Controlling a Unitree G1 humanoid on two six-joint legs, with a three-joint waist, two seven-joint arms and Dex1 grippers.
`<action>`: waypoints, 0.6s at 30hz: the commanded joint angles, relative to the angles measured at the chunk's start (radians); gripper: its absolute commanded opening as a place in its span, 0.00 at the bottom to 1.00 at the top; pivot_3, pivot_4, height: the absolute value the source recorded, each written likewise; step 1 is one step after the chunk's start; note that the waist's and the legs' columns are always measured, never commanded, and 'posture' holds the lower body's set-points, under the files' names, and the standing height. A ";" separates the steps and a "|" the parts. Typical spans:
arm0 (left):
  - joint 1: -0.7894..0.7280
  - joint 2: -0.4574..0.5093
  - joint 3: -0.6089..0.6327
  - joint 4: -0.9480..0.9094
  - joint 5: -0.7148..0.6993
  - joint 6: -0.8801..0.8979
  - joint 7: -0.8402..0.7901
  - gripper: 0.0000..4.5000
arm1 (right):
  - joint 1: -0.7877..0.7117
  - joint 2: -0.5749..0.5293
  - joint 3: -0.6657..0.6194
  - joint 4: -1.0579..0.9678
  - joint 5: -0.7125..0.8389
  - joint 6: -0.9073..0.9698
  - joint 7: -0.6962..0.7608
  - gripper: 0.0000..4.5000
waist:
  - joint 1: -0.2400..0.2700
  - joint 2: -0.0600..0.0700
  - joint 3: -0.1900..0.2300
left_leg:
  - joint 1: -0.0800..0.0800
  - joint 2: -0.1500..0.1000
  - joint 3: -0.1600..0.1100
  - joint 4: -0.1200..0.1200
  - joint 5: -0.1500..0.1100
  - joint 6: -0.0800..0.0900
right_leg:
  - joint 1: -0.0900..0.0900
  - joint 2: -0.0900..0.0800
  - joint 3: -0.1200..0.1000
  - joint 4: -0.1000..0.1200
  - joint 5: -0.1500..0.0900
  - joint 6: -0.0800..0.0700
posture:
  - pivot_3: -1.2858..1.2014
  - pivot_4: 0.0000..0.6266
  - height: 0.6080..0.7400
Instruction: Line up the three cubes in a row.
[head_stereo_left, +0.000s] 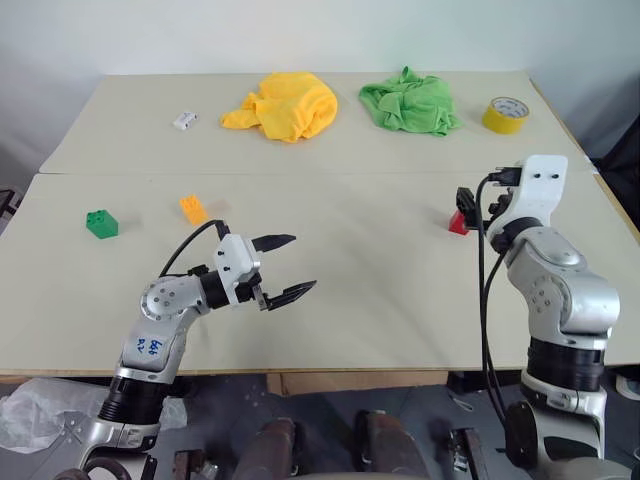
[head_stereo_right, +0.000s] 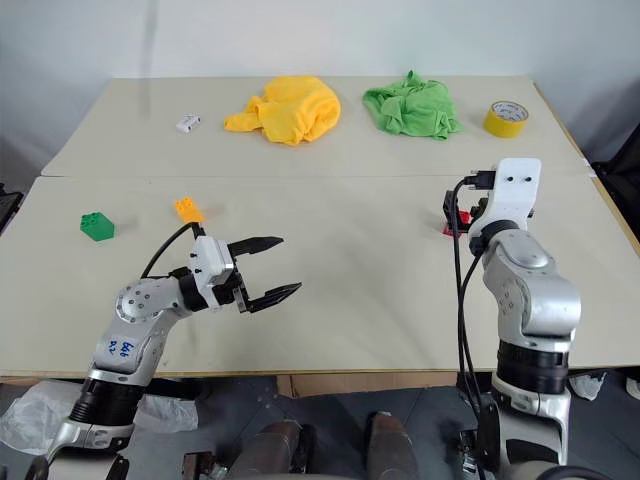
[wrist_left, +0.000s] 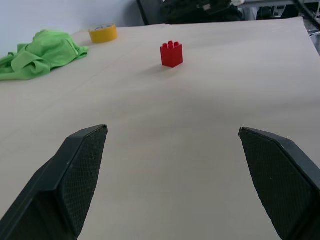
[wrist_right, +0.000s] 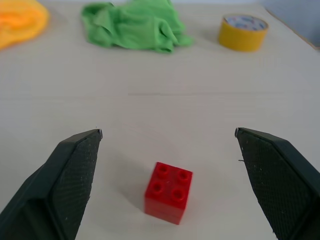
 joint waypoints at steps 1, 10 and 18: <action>0.026 0.012 0.017 -0.068 0.005 -0.007 0.018 0.99 | -0.027 0.007 0.015 0.078 -0.068 -0.004 -0.060 1.00 | -0.001 0.000 0.000 | 0.000 0.000 0.000 0.000 0.000 0.000 | 0.000 0.000 0.000 0.000 0.000 0.000 | 0.52 0.24 1.00; 0.040 0.022 0.024 -0.097 0.002 0.016 0.040 1.00 | -0.027 0.057 -0.003 0.159 -0.028 -0.011 0.012 0.96 | -0.002 0.000 0.000 | -0.001 0.000 0.001 -0.001 0.000 0.000 | -0.002 0.001 0.001 0.000 0.000 0.000 | 0.52 0.24 1.00; 0.053 0.027 0.026 -0.113 0.003 0.030 0.039 1.00 | -0.030 0.061 -0.005 0.181 -0.015 -0.085 0.060 0.43 | -0.004 0.000 0.000 | -0.001 0.000 0.001 -0.001 0.000 0.000 | -0.002 0.001 0.001 0.000 0.000 0.000 | 0.52 0.24 1.00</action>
